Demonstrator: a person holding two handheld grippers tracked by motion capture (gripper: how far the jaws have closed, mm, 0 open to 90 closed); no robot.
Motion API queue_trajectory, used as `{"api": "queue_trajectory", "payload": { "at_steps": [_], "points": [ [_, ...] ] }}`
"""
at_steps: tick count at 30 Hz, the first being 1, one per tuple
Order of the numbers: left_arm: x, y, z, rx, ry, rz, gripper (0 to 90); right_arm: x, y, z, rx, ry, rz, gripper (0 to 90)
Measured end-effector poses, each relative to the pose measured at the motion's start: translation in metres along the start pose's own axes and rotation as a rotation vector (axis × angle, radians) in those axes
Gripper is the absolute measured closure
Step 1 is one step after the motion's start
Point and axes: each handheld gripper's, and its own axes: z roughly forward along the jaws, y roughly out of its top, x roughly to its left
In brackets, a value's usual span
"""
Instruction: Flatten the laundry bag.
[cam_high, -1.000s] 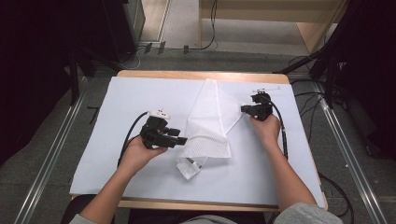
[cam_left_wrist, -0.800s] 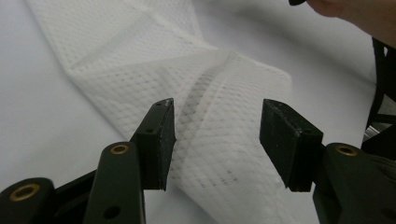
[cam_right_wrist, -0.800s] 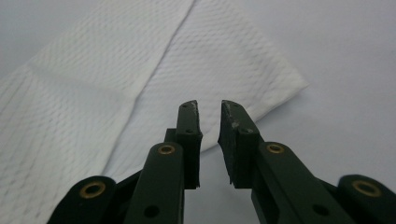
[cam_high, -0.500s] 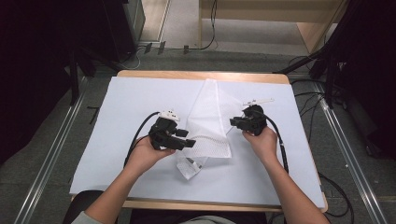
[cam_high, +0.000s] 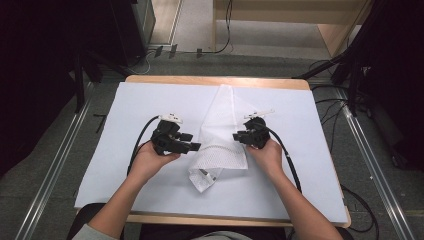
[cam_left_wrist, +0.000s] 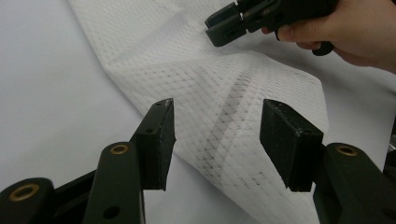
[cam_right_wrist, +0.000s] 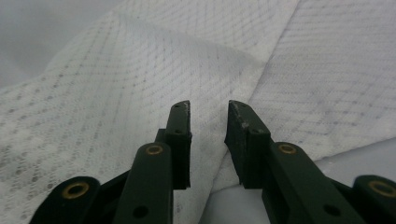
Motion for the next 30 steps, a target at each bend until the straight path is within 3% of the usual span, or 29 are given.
{"api": "queue_trajectory", "payload": {
  "at_steps": [3, 6, 7, 16, 18, 21, 24, 26, 27, 28, 30],
  "points": [
    [0.005, -0.001, -0.003, -0.009, 0.012, -0.015, 46.3, 0.002, 0.0, 0.002, -0.009, -0.015, -0.01, 74.4],
    [0.01, -0.002, -0.006, -0.018, 0.016, -0.027, 46.3, 0.005, -0.002, 0.003, -0.015, -0.051, -0.032, 87.3],
    [0.011, -0.002, -0.007, -0.02, 0.021, -0.03, 46.3, 0.004, -0.002, 0.003, -0.011, -0.038, -0.037, 90.0],
    [0.017, -0.004, -0.01, -0.023, 0.031, -0.044, 46.5, 0.01, 0.001, 0.004, -0.008, -0.019, -0.047, 90.0],
    [0.018, -0.004, -0.01, -0.024, 0.032, -0.048, 46.5, 0.009, 0.002, 0.002, -0.023, -0.043, -0.061, 84.1],
    [0.018, -0.004, -0.01, -0.017, 0.032, -0.042, 46.4, 0.004, 0.001, 0.004, -0.017, -0.07, -0.042, 75.0],
    [0.018, -0.004, -0.01, -0.019, 0.033, -0.044, 46.5, 0.003, 0.001, 0.006, -0.03, -0.076, -0.048, 69.6],
    [0.018, -0.004, -0.01, -0.02, 0.035, -0.047, 46.4, 0.006, 0.0, 0.007, -0.033, -0.084, -0.053, 70.3],
    [0.019, -0.004, -0.01, -0.02, 0.033, -0.046, 46.4, 0.01, -0.002, 0.008, -0.041, -0.105, -0.077, 77.7],
    [0.019, -0.004, -0.01, -0.02, 0.032, -0.047, 46.4, 0.01, -0.002, 0.008, -0.041, -0.105, -0.077, 77.7],
    [0.019, -0.004, -0.009, -0.019, 0.033, -0.046, 46.4, 0.013, -0.002, 0.009, -0.04, -0.095, -0.078, 85.8]
  ]
}}
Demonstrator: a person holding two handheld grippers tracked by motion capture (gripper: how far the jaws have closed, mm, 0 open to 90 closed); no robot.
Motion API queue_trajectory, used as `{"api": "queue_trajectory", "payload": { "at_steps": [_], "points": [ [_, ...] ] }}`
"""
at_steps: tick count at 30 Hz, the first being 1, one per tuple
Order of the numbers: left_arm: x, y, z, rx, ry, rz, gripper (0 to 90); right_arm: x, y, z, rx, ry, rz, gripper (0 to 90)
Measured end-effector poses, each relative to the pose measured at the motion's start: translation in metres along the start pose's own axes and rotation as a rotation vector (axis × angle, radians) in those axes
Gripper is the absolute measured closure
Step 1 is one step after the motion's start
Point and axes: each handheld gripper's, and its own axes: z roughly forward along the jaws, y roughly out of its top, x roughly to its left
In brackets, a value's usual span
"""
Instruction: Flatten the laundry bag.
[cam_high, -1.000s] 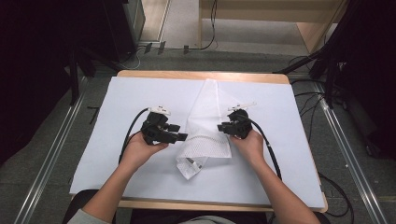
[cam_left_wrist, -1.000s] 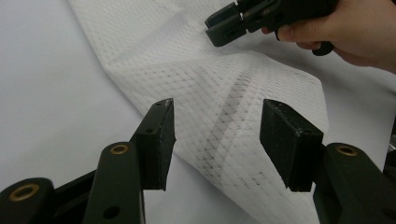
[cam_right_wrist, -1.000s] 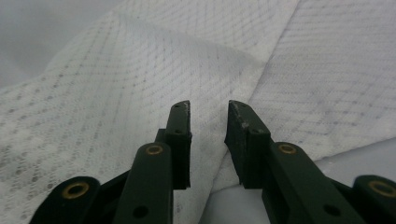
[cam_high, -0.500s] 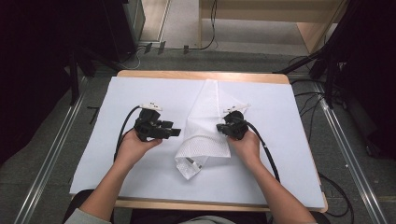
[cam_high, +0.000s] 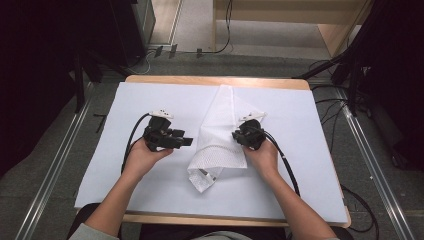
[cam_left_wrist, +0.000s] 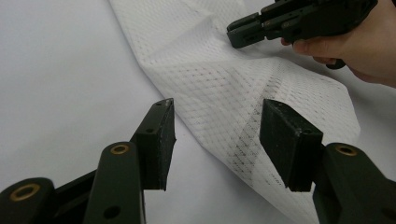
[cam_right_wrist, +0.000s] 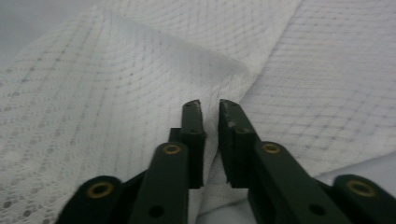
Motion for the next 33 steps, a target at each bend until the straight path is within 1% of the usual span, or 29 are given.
{"api": "queue_trajectory", "payload": {
  "at_steps": [1, 4, 6, 7, 8, 9, 10, 11, 13, 14, 15, 16, 19, 20, 21, 22, 26, 29, 30, 31, 32, 33],
  "points": [
    [0.0, 0.0, 0.0, 0.0, 0.0, 0.0, 46.4, 0.001, 0.0, 0.0, 0.0, 0.004, 0.003, 87.7],
    [0.001, 0.0, -0.001, -0.001, 0.003, 0.0, 46.4, 0.002, 0.0, 0.0, 0.003, 0.007, -0.015, 90.0],
    [0.002, 0.0, -0.002, -0.005, 0.004, -0.007, 46.4, -0.001, 0.002, 0.0, 0.014, 0.037, 0.002, 90.0],
    [0.002, 0.0, -0.002, -0.005, 0.004, -0.007, 46.5, -0.001, 0.002, 0.0, 0.014, 0.037, 0.002, 90.0],
    [0.003, 0.0, -0.003, -0.009, 0.004, -0.008, 46.5, -0.001, 0.004, -0.002, 0.01, 0.046, 0.007, 90.0],
    [0.005, -0.001, -0.004, -0.005, 0.006, -0.011, 46.4, 0.0, 0.008, -0.007, -0.014, 0.065, 0.021, 90.0],
    [0.005, -0.001, -0.004, -0.005, 0.006, -0.011, 46.4, 0.0, 0.008, -0.007, -0.014, 0.065, 0.021, 90.0],
    [0.006, -0.001, -0.005, -0.005, 0.005, -0.015, 46.4, 0.002, 0.014, -0.013, -0.035, 0.088, 0.029, 90.0],
    [0.009, -0.001, -0.006, -0.006, 0.011, -0.021, 46.4, 0.005, 0.02, -0.017, -0.049, 0.119, 0.037, 90.0],
    [0.01, -0.001, -0.007, -0.009, 0.014, -0.025, 46.4, 0.005, 0.02, -0.017, -0.049, 0.119, 0.037, 90.0],
    [0.01, -0.001, -0.009, -0.011, 0.015, -0.026, 46.4, 0.009, 0.026, -0.02, -0.059, 0.144, 0.036, 90.0],
    [0.011, -0.001, -0.01, -0.016, 0.017, -0.029, 46.4, 0.009, 0.026, -0.02, -0.059, 0.144, 0.036, 90.0],
    [0.014, -0.002, -0.015, -0.028, 0.022, -0.039, 46.4, 0.017, 0.039, -0.02, -0.066, 0.178, 0.03, 90.0],
    [0.015, -0.002, -0.016, -0.028, 0.026, -0.041, 46.4, 0.02, 0.043, -0.019, -0.071, 0.186, 0.02, 90.0],
    [0.018, -0.003, -0.019, -0.033, 0.03, -0.054, 46.4, 0.025, 0.052, -0.016, -0.077, 0.199, 0.019, 90.0],
    [0.018, -0.003, -0.019, -0.033, 0.03, -0.054, 46.4, 0.025, 0.052, -0.016, -0.077, 0.199, 0.019, 90.0],
    [0.026, -0.006, -0.025, -0.041, 0.041, -0.07, 46.4, 0.036, 0.068, -0.005, -0.072, 0.209, -0.003, 90.0],
    [0.03, -0.007, -0.03, -0.053, 0.05, -0.092, 46.4, 0.045, 0.077, 0.004, -0.071, 0.227, -0.013, 90.0],
    [0.032, -0.008, -0.031, -0.057, 0.049, -0.093, 46.3, 0.048, 0.08, 0.007, -0.066, 0.23, -0.016, 90.0],
    [0.033, -0.009, -0.032, -0.058, 0.057, -0.097, 46.3, 0.051, 0.083, 0.01, -0.066, 0.23, -0.026, 90.0],
    [0.034, -0.009, -0.033, -0.06, 0.062, -0.096, 46.3, 0.056, 0.087, 0.016, -0.066, 0.238, -0.028, 90.0],
    [0.035, -0.01, -0.035, -0.061, 0.069, -0.099, 46.3, 0.056, 0.087, 0.016, -0.066, 0.238, -0.028, 90.0]
  ]
}}
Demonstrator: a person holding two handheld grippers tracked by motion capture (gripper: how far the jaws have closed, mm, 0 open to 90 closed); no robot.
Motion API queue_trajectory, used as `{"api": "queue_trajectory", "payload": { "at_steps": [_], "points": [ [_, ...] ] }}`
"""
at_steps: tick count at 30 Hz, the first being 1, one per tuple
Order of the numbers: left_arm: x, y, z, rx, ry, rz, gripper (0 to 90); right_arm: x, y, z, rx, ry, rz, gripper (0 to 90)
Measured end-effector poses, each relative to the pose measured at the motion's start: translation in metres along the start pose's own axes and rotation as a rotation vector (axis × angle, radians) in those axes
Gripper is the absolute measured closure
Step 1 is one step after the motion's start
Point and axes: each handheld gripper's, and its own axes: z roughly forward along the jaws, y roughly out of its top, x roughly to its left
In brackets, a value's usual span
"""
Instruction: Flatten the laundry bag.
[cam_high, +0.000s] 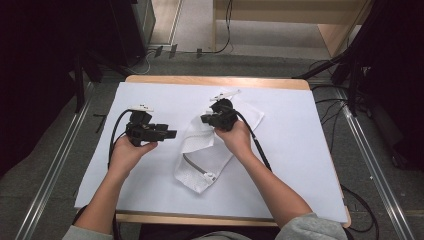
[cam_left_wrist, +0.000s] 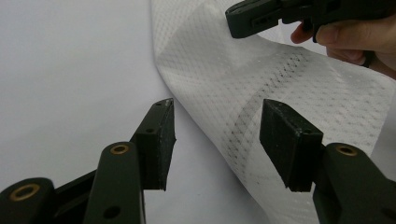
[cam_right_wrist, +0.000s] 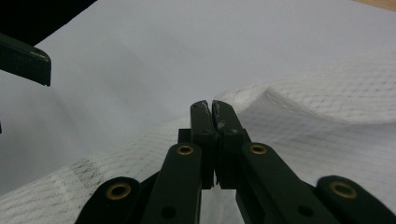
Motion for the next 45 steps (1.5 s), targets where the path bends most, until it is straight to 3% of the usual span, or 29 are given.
{"api": "queue_trajectory", "payload": {
  "at_steps": [5, 17, 21, 25, 29, 35, 42, 45],
  "points": [
    [0.009, -0.003, -0.008, -0.011, 0.027, -0.02, 46.3, 0.007, 0.005, 0.021, 0.013, 0.01, -0.015, 90.0],
    [0.027, -0.013, -0.027, -0.018, 0.084, -0.069, 46.2, 0.013, 0.019, 0.046, 0.016, 0.006, -0.038, 88.5],
    [0.034, -0.018, -0.033, -0.019, 0.102, -0.085, 46.2, 0.017, 0.025, 0.049, 0.003, 0.015, -0.034, 75.5],
    [0.04, -0.021, -0.038, -0.036, 0.116, -0.103, 46.1, 0.021, 0.033, 0.033, -0.032, 0.003, -0.06, 69.3],
    [0.043, -0.021, -0.044, -0.048, 0.129, -0.107, 46.0, 0.018, 0.033, 0.017, -0.004, 0.006, -0.055, 69.4],
    [0.05, -0.019, -0.053, -0.074, 0.139, -0.122, 45.5, 0.008, 0.008, -0.016, 0.006, -0.012, -0.066, 70.0],
    [0.059, -0.015, -0.031, -0.025, 0.141, -0.115, 45.5, -0.003, -0.026, -0.039, 0.033, -0.05, -0.075, 69.7],
    [0.066, -0.012, -0.016, -0.004, 0.139, -0.116, 45.8, -0.01, -0.042, -0.048, 0.054, -0.076, -0.057, 69.1]
  ]
}}
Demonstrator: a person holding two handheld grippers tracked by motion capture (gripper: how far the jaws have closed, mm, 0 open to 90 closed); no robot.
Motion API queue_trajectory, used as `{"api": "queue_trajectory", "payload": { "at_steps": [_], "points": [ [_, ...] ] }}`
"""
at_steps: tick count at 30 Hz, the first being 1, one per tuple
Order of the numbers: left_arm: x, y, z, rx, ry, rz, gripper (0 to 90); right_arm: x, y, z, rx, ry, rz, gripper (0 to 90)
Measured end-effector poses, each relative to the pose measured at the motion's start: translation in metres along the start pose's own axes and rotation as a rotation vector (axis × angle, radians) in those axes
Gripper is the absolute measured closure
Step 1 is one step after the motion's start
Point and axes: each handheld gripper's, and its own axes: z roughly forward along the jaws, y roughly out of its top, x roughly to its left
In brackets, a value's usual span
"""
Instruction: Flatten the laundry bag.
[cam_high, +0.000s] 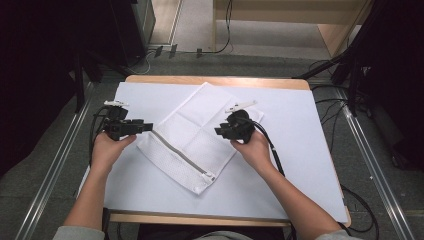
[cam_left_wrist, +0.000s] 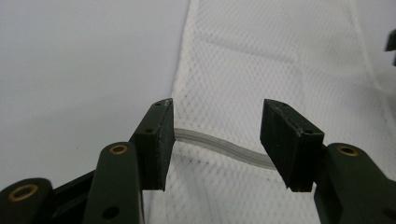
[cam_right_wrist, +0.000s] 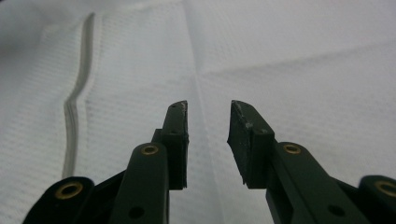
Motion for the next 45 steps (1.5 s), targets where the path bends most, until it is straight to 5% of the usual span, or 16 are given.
{"api": "queue_trajectory", "payload": {
  "at_steps": [5, 14, 17, 22, 28, 33, 34, 38, 42, 45],
  "points": [
    [0.008, 0.005, 0.032, 0.036, 0.004, 0.029, 46.1, -0.017, -0.028, -0.011, 0.014, -0.047, 0.058, 67.9],
    [0.018, 0.006, 0.06, 0.113, 0.038, 0.063, 46.4, -0.028, -0.055, -0.014, 0.029, -0.091, 0.109, 63.9],
    [0.019, 0.007, 0.064, 0.095, 0.033, 0.056, 47.1, -0.029, -0.061, -0.014, 0.033, -0.111, 0.116, 63.5],
    [0.015, 0.006, 0.066, 0.115, 0.006, 0.072, 64.2, -0.033, -0.067, -0.014, 0.036, -0.12, 0.165, 60.7],
    [0.01, 0.005, 0.066, 0.166, -0.014, 0.081, 84.3, -0.027, -0.067, -0.002, 0.021, -0.127, 0.147, 52.0],
    [0.008, 0.005, 0.065, 0.181, -0.026, 0.077, 88.1, -0.015, -0.067, 0.002, 0.022, -0.223, 0.064, 66.7],
    [0.008, 0.005, 0.065, 0.183, -0.026, 0.077, 88.1, -0.015, -0.068, 0.002, 0.012, -0.222, 0.078, 79.3],
    [0.007, 0.004, 0.065, 0.186, -0.041, 0.066, 88.4, -0.016, -0.069, 0.002, 0.004, -0.2, 0.085, 89.1],
    [0.006, 0.002, 0.064, 0.189, -0.063, 0.047, 88.9, -0.024, -0.067, 0.002, 0.009, -0.158, 0.108, 90.0],
    [0.003, -0.001, 0.062, 0.189, -0.077, 0.045, 89.2, -0.032, -0.063, 0.002, 0.008, -0.177, 0.112, 90.0]
  ]
}}
